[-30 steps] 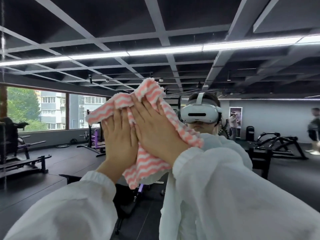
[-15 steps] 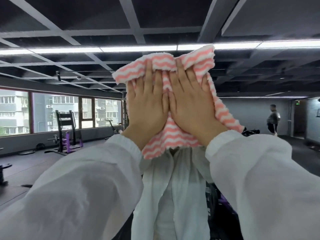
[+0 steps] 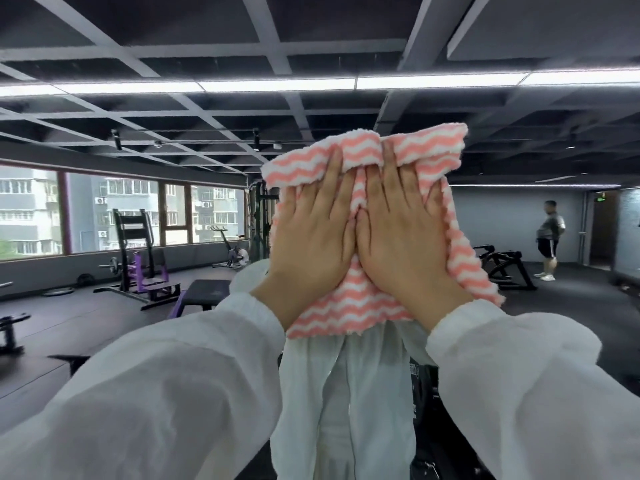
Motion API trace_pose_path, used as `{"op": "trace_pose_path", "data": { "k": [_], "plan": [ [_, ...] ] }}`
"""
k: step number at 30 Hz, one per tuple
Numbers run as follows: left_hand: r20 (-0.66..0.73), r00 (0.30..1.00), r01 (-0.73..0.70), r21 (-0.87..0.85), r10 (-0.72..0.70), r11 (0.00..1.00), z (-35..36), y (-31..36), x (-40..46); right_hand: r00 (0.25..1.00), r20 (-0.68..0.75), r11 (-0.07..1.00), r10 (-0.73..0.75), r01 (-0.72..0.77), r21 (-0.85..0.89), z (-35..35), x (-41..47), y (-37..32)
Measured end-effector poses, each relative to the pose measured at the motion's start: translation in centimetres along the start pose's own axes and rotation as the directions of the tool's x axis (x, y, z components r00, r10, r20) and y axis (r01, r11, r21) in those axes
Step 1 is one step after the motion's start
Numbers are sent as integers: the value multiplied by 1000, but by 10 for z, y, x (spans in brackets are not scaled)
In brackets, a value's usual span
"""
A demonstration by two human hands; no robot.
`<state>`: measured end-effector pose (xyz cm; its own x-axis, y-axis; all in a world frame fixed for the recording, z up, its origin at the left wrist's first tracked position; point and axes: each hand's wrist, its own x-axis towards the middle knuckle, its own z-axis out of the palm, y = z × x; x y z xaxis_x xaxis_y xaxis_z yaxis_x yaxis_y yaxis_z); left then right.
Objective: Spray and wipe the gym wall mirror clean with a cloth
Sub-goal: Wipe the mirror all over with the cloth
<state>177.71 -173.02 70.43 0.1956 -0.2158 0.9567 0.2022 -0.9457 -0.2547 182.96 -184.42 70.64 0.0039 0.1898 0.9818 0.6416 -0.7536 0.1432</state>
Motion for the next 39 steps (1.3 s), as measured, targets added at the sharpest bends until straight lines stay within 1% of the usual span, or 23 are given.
{"op": "trace_pose_path", "data": {
  "k": [3, 8, 16, 20, 23, 25, 27, 30, 33, 36, 38, 39],
  "plan": [
    [32, 999, -41, 14, 41, 999, 2, 2, -18, 999, 12, 999, -37, 37, 5, 2, -19, 0],
    [80, 993, -86, 40, 83, 995, 8, 10, -64, 998, 34, 998, -53, 54, -19, 8, -64, -6],
    [176, 973, -157, 18, 152, 987, 9, 16, -130, 988, 100, 991, -115, 121, -52, 11, -132, -19],
    [226, 961, -164, 14, 157, 986, 10, 22, -160, 981, 140, 989, -130, 140, -58, 15, -160, -23],
    [250, 950, -190, -10, 186, 982, 12, 27, -191, 970, 163, 982, -179, 187, -32, 13, -187, -26],
    [280, 931, -240, -21, 236, 971, 12, 29, -215, 953, 166, 967, -251, 256, -7, 13, -208, -26],
    [346, 896, -296, -3, 279, 955, 13, 30, -237, 924, 180, 940, -336, 342, -2, 14, -229, -23],
    [439, 849, -330, 3, 295, 944, 15, 31, -271, 881, 246, 911, -405, 411, 28, 20, -261, -15],
    [519, 806, -328, -12, 286, 945, 18, 36, -303, 827, 301, 879, -476, 456, 137, 27, -288, -10],
    [537, 807, -271, -33, 246, 962, 16, 36, -309, 812, 260, 852, -523, 494, 173, 30, -292, -5],
    [517, 808, -295, -59, 282, 954, 14, 31, -303, 816, 244, 851, -525, 497, 169, 28, -285, -2],
    [491, 819, -309, -59, 297, 949, 11, 29, -294, 820, 255, 859, -513, 491, 146, 26, -279, -1]
  ]
}}
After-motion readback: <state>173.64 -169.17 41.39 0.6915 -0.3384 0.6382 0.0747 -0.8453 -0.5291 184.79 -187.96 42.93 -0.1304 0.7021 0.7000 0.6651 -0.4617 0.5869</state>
